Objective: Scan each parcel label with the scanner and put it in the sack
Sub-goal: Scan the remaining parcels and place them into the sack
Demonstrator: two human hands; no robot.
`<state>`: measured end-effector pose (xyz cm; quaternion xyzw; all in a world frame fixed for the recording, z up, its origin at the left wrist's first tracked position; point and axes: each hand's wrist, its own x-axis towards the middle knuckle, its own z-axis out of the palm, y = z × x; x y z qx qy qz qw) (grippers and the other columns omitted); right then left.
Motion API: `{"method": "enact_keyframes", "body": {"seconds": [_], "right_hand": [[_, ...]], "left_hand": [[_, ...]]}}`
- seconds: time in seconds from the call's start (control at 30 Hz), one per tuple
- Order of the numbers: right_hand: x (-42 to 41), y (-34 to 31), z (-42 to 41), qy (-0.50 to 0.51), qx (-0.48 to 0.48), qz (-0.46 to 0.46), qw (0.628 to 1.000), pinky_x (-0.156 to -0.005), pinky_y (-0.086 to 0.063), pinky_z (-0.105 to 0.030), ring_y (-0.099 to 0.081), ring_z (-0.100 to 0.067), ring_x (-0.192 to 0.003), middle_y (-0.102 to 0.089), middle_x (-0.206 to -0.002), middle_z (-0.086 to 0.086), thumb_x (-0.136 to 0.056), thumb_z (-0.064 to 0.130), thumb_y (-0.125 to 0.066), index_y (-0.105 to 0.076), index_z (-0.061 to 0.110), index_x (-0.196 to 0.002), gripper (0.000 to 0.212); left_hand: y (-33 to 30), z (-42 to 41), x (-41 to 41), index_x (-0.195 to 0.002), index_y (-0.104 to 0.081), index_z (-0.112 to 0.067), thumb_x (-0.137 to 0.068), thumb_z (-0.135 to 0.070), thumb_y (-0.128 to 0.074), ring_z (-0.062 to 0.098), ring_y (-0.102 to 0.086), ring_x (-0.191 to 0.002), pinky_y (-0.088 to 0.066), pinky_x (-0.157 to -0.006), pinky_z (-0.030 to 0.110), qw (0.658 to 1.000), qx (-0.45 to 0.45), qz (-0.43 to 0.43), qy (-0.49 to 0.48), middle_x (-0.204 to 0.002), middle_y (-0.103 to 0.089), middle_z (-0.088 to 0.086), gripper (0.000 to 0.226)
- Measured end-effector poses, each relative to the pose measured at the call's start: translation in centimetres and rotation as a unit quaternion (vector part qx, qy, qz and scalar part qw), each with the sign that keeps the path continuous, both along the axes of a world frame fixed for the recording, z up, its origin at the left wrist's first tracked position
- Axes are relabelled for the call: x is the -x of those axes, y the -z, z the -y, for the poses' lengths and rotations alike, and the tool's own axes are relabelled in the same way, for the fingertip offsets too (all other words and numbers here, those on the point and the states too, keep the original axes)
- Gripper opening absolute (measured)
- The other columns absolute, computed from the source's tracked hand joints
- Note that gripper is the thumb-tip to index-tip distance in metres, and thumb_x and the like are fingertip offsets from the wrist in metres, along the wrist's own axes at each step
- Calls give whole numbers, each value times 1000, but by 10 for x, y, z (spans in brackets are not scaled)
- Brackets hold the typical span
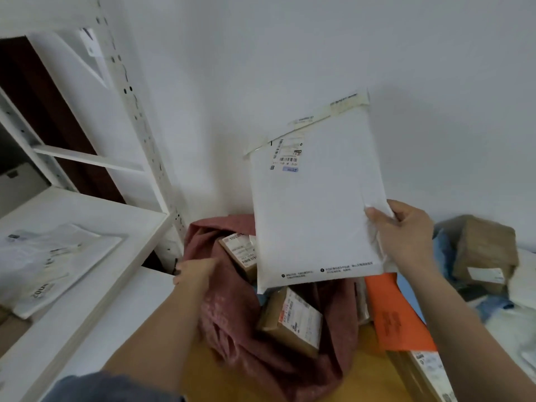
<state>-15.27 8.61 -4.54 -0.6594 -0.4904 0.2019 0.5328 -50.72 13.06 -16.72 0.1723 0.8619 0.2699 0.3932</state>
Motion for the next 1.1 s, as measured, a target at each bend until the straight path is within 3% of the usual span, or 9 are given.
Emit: {"method": "enact_keyframes", "body": {"seconds": [0.1,0.3,0.47,0.57,0.7,0.83,0.93,1.03,1.1], "right_hand": [[15,13,0,7,-9,-6,1000,-60,-48,-30,-58,-3,-60,-64,-62,16,-84,21,-72,-69,33,-67,21],[30,22,-2,22,-14,-19,999,-53,-43,-18,-52,3,-56,-64,-63,9,-84,20,-73,-70,30,-68,19],[52,23,-19,5,-11,-45,999,-50,-37,-19,-44,4,-53,-53,-52,17,-84,19,-72,-66,21,-62,22],[71,30,-25,4,11,-78,997,-54,-39,-24,-48,-6,-54,-54,-56,8,-85,20,-71,-66,8,-67,22],[100,44,-23,14,75,-81,994,-72,-54,-31,-66,-14,-75,-71,-79,4,-89,23,-66,-73,16,-91,10],[122,61,-14,62,91,-147,983,-77,-54,-38,-64,-21,-81,-68,-87,-1,-93,18,-61,-62,15,-91,4],[139,75,-5,69,82,-190,976,-67,-48,-32,-60,-23,-79,-61,-82,-3,-91,10,-60,-51,10,-85,11],[152,85,4,-60,175,-190,964,-59,-44,-26,-58,-19,-74,-64,-79,-2,-79,0,-64,-55,15,-81,17],[153,90,8,-214,306,-152,915,-62,-52,-25,-66,-18,-79,-71,-94,-5,-74,-2,-72,-64,12,-102,32]], "left_hand": [[10,-6,-3,-151,-1,-1,-70,-33,-86,38,-35,-136,-34,-110,48,997,2,83,1,-153,-26,20,121],[10,-9,5,-133,-49,2,-88,-15,-64,36,-57,-99,-48,-84,41,984,-39,156,72,-124,-58,21,51],[-52,-12,22,-108,-68,-1,-76,-11,-63,34,-66,-85,-56,-84,44,958,-65,241,139,-93,-70,19,33],[-87,-9,22,-97,-69,-5,-76,-9,-64,29,-70,-67,-59,-62,41,945,-94,263,169,-78,-72,15,22],[-116,-16,11,-108,-70,-21,-85,-9,-60,27,-65,-90,-56,-77,36,926,-187,272,182,-97,-72,9,28],[-132,-17,7,-118,-66,-12,-85,-17,-67,26,-65,-100,-55,-85,38,939,-123,262,188,-113,-69,10,34],[-135,-14,2,-115,-66,-14,-85,-11,-68,24,-71,-86,-59,-64,34,927,-112,291,210,-101,-74,9,30],[-131,-15,-7,-111,-65,-16,-88,1,-61,24,-70,-81,-58,-60,33,921,-150,310,181,-94,-74,11,29],[-124,-17,-14,-102,-65,-8,-89,5,-57,25,-67,-79,-57,-61,35,926,-153,314,147,-84,-72,13,20]]}}
